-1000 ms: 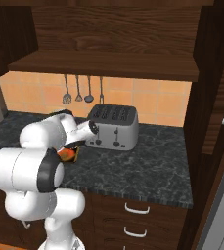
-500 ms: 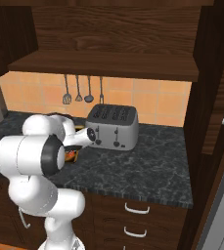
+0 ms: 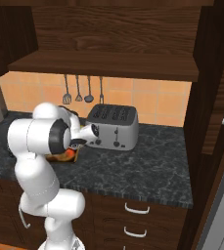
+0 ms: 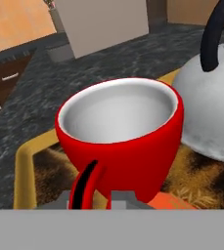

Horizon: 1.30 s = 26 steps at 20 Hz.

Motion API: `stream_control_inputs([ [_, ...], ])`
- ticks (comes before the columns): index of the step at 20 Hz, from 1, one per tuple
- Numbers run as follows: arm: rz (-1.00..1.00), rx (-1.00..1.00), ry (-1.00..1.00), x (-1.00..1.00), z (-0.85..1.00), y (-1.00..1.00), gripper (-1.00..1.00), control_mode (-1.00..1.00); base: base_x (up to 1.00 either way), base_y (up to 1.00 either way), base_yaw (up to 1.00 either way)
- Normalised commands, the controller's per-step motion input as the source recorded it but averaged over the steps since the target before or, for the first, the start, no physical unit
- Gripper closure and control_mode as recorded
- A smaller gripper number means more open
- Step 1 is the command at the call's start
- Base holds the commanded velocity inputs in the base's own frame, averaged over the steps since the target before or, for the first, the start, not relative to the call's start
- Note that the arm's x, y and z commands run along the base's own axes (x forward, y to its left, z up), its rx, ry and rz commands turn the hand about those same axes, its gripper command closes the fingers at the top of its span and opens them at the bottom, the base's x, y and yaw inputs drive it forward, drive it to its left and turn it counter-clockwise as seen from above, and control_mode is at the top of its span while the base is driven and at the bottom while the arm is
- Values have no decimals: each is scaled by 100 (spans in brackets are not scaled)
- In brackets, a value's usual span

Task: Pick the kettle from the counter and place it on the tray. Then pick the mug from the cabinet and place it on the tray. Then close the cabinet doors.

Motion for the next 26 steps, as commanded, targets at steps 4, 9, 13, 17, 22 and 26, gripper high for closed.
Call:
stream_control_inputs([
  [4, 0, 1, -9, -5, -26, 5, -100, -100, 0, 0, 0],
  [9, 0, 5, -13, -3, -5, 0, -100, -100, 0, 0, 0],
  [13, 0, 10, -32, -1, 0, -1, -100, -100, 0, 0, 0],
  [17, -3, 8, -5, -11, -4, -3, -100, -100, 0, 0, 0],
  [22, 0, 10, 25, 0, -23, -5, -100, -100, 0, 0, 0],
  [26, -3, 13, 0, 0, 16, -26, -100, -100, 0, 0, 0],
])
